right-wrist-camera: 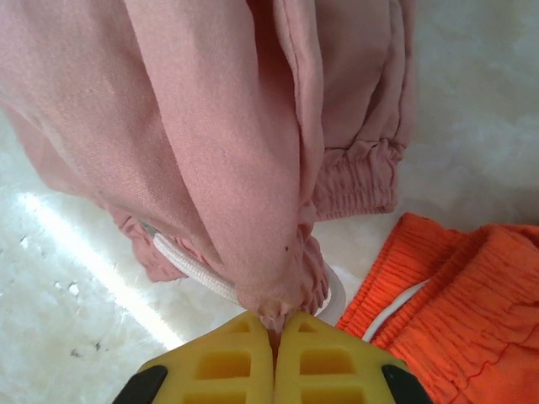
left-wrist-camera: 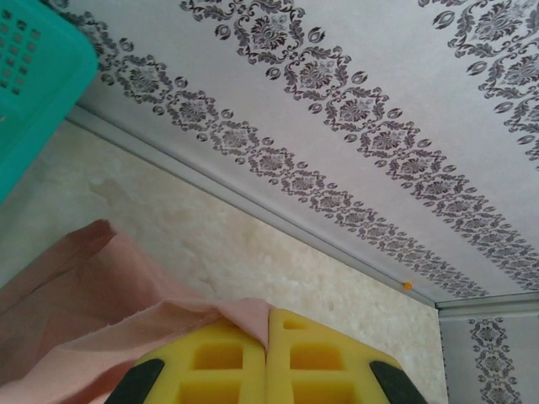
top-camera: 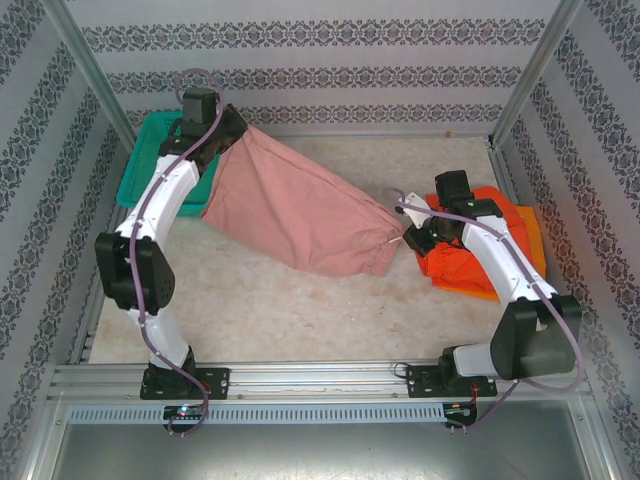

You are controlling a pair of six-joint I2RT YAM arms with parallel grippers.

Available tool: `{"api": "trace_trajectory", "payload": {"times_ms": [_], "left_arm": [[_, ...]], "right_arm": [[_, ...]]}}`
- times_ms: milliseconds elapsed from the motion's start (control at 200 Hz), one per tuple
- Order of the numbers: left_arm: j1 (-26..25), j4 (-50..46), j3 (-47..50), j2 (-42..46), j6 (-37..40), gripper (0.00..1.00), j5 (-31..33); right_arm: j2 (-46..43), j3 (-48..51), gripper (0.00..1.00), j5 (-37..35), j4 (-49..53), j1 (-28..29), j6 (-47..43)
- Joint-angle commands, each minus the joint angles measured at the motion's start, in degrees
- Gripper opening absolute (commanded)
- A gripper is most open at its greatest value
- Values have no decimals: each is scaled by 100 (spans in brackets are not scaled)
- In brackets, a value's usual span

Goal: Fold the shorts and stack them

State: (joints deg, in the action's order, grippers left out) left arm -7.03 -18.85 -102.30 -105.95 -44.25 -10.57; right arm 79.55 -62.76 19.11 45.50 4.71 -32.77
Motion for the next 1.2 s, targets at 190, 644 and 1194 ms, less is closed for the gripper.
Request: {"api": "trace_trajectory", "payload": {"times_ms": [190, 644, 1194], "left_arm": [[-86, -9, -1580, -1534, 0, 0, -117], [-197, -882, -4220, -2942, -93, 79, -691], [-755, 2814, 2637, 197, -839, 99, -872]], "right_arm": [[994, -549, 0, -393, -223, -206, 710], [1652, -1679, 90, -1271, -501, -475, 2981], [849, -260, 97, 736, -2505, 922, 6363]]}}
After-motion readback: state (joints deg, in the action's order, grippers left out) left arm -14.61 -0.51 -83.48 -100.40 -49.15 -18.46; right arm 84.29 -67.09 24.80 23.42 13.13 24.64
